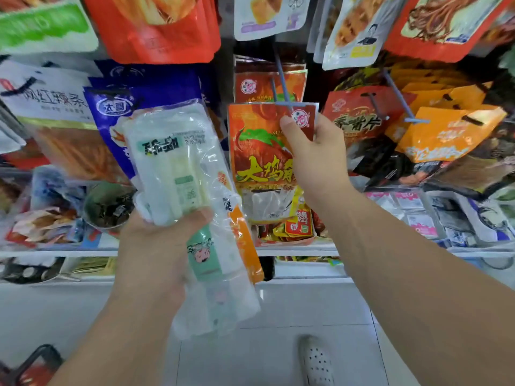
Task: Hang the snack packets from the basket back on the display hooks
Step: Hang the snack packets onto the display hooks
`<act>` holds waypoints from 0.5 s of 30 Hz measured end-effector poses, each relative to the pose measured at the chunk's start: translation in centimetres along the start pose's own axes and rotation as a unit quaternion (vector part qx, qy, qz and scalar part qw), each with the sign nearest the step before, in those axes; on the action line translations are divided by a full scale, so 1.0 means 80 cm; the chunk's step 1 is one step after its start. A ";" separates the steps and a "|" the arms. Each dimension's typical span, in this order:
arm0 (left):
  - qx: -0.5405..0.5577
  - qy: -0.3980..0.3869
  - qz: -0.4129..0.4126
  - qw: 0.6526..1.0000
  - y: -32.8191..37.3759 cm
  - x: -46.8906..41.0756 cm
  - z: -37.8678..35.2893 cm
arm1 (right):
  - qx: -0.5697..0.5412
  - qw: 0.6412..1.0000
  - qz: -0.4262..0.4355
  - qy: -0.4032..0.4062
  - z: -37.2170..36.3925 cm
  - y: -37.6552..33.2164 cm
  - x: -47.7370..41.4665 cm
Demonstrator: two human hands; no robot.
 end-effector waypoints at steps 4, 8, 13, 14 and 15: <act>-0.010 -0.003 -0.008 1.000 -0.004 -0.005 -0.003 | 0.007 1.000 0.010 0.012 0.001 0.002 -0.001; -0.009 -0.002 -0.003 1.000 -0.006 -0.005 -0.006 | -0.008 1.000 0.001 0.025 0.005 0.006 -0.004; -0.010 0.002 0.000 1.000 -0.011 -0.007 -0.009 | -0.019 0.999 -0.016 0.026 0.003 0.005 -0.004; -0.010 -0.001 0.001 1.000 -0.012 -0.007 -0.011 | -0.020 0.999 -0.018 0.027 0.003 0.005 -0.004; -0.009 -0.004 0.001 1.000 -0.011 -0.008 -0.013 | -0.025 0.999 -0.021 0.028 0.003 0.005 -0.004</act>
Point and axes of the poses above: each hand's wrist, its own x-axis away from the middle knuckle, its own z-axis out of the back of the hand, y = z × x, the point moved 1 cm from there along -x, towards the middle knuckle, and after that the axes turned 2 degrees about -z, right-handed, at the moved point
